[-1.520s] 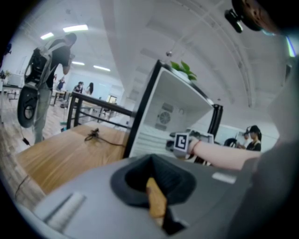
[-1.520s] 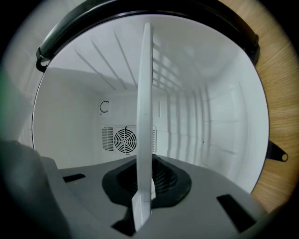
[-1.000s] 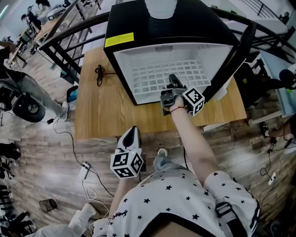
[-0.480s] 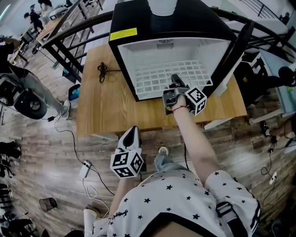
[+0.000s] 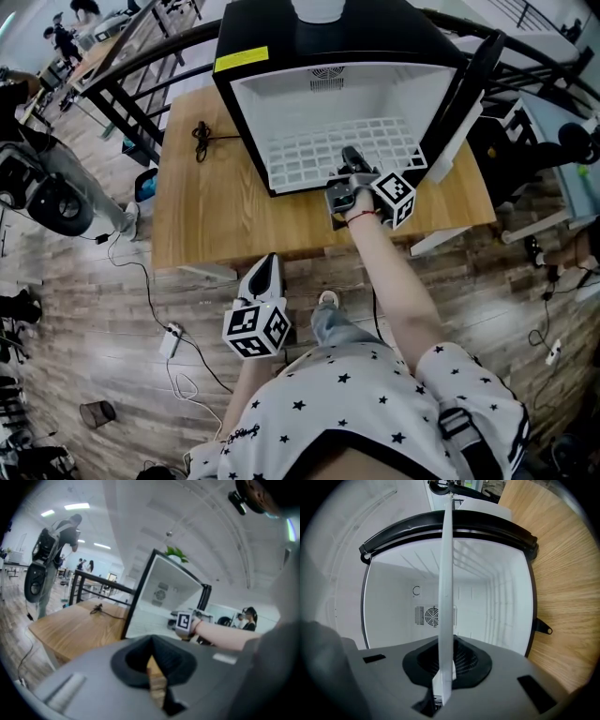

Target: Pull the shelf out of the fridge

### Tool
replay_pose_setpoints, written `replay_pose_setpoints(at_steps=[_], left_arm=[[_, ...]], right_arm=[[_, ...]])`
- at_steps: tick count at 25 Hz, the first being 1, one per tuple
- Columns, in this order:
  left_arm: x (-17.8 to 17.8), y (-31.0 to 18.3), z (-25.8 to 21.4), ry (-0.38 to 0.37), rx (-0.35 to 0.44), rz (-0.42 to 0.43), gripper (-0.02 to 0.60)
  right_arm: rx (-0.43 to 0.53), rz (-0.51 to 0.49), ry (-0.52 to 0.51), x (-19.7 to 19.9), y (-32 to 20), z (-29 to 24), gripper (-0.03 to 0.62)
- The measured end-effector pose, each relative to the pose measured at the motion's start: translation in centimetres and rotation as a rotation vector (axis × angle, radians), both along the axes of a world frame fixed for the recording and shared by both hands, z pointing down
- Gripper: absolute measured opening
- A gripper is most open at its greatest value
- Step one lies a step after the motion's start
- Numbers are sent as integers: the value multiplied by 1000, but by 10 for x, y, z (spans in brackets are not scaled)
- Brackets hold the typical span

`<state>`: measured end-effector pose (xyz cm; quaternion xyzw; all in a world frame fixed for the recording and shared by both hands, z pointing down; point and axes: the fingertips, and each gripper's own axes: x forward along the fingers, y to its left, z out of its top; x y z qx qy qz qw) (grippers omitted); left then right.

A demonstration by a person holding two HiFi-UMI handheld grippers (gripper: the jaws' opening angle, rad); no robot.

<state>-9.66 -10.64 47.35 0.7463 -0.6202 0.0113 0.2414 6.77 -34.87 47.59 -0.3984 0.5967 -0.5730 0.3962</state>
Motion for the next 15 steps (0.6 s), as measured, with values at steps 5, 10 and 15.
replay_pose_setpoints(at_steps=[5,10,15], left_arm=[[0,10,1,7,3,0,8],[-1,21,3,12,4,-2,8],[-2,28,0,16,9,-9,8]], right_arm=[[-3,4,-10,1,10,-1,37],[-4,9,-11,4,21,1,37],[-3,6,-12,5,28,-3,38]])
